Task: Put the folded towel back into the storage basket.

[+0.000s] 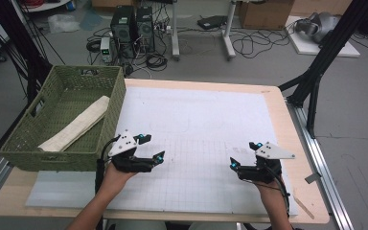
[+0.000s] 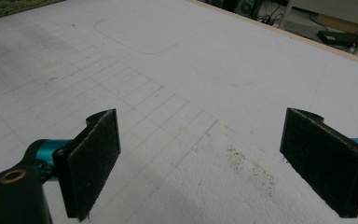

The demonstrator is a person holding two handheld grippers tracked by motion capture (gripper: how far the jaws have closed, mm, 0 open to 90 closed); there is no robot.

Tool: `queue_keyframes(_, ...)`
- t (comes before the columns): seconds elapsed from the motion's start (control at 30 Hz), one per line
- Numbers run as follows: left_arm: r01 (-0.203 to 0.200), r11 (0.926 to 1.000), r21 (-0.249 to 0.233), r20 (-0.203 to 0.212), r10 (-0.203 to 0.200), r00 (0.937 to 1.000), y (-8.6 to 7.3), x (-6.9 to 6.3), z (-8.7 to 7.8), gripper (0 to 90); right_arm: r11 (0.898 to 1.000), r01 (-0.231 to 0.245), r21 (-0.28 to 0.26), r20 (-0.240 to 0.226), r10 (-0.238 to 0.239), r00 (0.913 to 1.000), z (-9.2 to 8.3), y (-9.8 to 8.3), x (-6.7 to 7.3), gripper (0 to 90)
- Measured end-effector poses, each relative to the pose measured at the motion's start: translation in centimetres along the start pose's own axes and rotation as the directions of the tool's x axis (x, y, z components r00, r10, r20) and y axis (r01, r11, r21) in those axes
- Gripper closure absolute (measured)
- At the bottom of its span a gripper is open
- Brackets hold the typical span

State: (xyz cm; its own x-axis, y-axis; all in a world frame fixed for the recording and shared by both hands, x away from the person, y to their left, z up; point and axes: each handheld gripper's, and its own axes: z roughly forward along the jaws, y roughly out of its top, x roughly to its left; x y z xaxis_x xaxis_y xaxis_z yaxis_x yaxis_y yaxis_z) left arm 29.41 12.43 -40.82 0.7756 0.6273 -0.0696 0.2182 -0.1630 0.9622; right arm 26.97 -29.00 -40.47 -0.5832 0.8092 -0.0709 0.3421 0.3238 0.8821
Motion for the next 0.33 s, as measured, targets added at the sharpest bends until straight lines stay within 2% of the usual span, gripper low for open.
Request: queue_keyframes(0.33, 0.005, 1.0, 0.003, -0.006, -0.005, 1.0, -0.02, 0.13, 0.12, 21.9, 1.0, -0.005, -0.013, 0.0, 0.005, 1.0, 0.14, -0.11, -0.16, 11.3)
